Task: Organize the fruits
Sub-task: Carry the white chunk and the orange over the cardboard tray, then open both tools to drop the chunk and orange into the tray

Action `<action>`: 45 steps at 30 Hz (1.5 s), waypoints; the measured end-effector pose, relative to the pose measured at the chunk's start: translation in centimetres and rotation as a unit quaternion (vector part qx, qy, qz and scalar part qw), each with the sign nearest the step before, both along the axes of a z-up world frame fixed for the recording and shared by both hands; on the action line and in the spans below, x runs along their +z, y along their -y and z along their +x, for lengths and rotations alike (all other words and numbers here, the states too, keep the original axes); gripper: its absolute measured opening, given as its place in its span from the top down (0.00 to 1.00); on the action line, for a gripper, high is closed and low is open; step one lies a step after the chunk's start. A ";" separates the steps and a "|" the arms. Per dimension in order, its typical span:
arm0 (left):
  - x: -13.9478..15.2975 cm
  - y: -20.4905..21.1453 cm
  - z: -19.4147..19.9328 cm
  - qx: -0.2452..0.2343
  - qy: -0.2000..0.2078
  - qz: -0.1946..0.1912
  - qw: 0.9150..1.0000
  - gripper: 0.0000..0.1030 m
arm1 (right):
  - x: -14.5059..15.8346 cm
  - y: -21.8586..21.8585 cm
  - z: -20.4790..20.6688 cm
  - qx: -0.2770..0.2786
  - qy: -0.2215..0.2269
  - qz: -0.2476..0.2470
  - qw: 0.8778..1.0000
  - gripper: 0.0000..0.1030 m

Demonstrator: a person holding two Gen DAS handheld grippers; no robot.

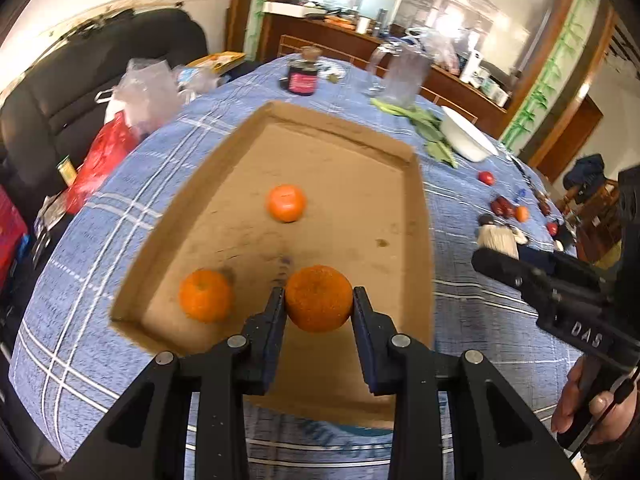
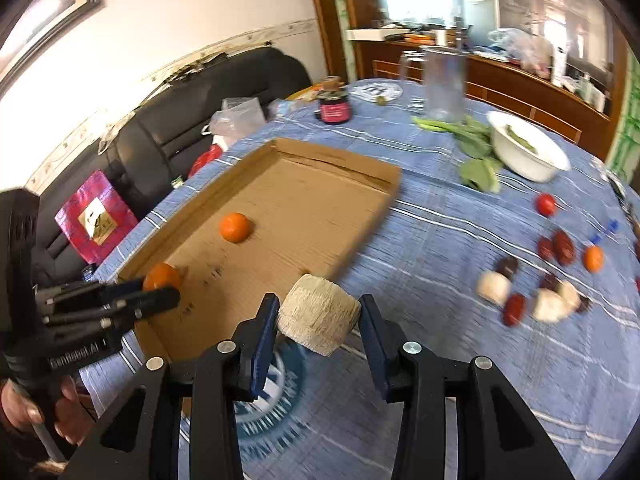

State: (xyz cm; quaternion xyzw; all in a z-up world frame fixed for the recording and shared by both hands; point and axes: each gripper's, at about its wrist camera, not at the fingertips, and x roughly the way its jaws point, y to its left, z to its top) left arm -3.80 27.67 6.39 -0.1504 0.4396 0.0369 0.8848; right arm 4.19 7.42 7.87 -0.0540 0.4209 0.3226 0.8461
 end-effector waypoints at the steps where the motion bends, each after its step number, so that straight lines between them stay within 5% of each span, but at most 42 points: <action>1: -0.2 -0.4 -0.1 0.004 -0.002 -0.001 1.000 0.69 | -0.2 -0.9 0.3 0.007 -0.002 0.000 1.000 0.57; 18: -3.0 -1.5 1.2 0.004 -0.035 0.007 0.999 0.69 | -4.7 -9.4 2.8 0.066 -0.026 -0.053 0.996 0.57; 31: -3.7 -1.0 1.7 -0.006 -0.040 0.041 0.998 0.68 | -5.8 -10.1 3.5 0.066 -0.032 -0.072 0.995 0.54; 45: -1.5 -1.3 -1.4 0.017 -0.017 0.061 0.998 0.49 | -3.4 -6.7 2.2 0.036 -0.017 -0.050 0.998 0.48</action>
